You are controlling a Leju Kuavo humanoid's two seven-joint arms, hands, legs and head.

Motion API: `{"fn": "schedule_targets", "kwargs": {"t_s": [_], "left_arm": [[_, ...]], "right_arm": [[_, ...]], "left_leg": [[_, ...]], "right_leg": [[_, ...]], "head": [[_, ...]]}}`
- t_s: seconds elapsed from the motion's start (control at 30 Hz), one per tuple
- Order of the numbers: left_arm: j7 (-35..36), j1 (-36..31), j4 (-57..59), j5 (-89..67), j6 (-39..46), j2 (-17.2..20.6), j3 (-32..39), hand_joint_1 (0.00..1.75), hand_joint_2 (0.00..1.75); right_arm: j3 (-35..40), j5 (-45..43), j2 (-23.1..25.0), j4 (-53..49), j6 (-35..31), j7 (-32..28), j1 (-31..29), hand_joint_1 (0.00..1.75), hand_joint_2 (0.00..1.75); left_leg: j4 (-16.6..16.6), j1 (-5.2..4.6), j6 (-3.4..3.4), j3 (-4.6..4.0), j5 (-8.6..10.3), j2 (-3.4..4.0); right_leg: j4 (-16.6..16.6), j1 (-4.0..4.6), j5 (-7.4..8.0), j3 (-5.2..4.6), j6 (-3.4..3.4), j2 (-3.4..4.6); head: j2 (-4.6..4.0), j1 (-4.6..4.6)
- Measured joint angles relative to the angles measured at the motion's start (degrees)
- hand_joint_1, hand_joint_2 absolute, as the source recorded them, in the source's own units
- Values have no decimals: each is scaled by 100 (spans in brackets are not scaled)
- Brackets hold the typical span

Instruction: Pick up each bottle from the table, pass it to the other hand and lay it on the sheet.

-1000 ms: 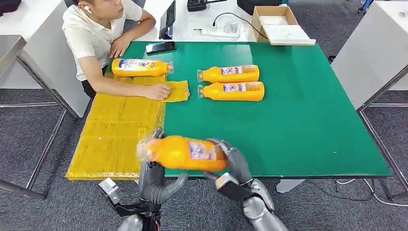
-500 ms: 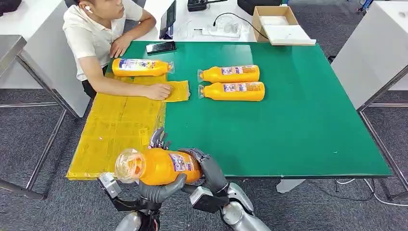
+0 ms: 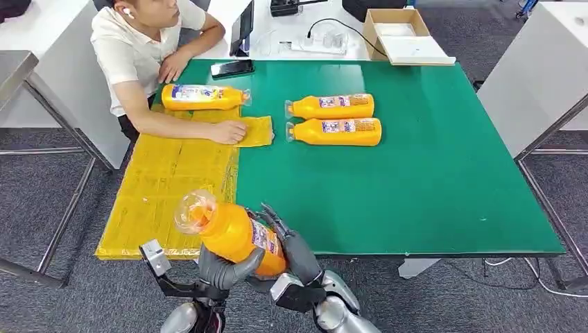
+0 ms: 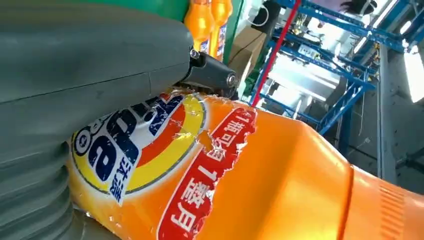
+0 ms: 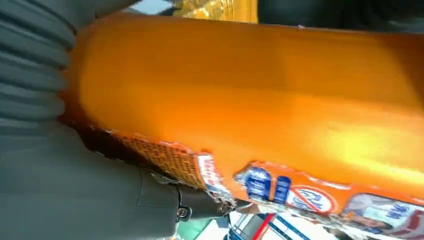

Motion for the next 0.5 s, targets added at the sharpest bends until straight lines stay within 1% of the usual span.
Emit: {"fn": "schedule_targets", "kwargs": {"t_s": [0.13,0.23,0.33,0.5], "left_arm": [[324,44,-13,20,225,9,227,175,175],[385,140,-44,-37,389,57,481,175,175],[371,257,-116,-478,839,116,775,175,175],[371,333,-199,-588,926,155,998,175,175]], "right_arm": [[-59,-76,-83,-195,-247,-7,385,0,0],[-219,-140,-212,-480,-533,-7,738,0,0],[-458,-133,-389,-867,-828,28,1062,0,0],[-664,-116,-540,-1239,-887,83,1316,0,0]], "left_leg": [[0,0,1,-2,-3,0],[0,0,1,-3,-4,0],[0,0,0,-4,-5,0],[0,0,1,-2,-4,0]], "right_leg": [[0,0,-1,0,0,0],[0,1,-3,-2,1,0],[0,0,-4,-2,3,0],[-1,0,-4,-1,3,0]], "head": [[2,0],[2,-2],[0,0],[2,0]]}}
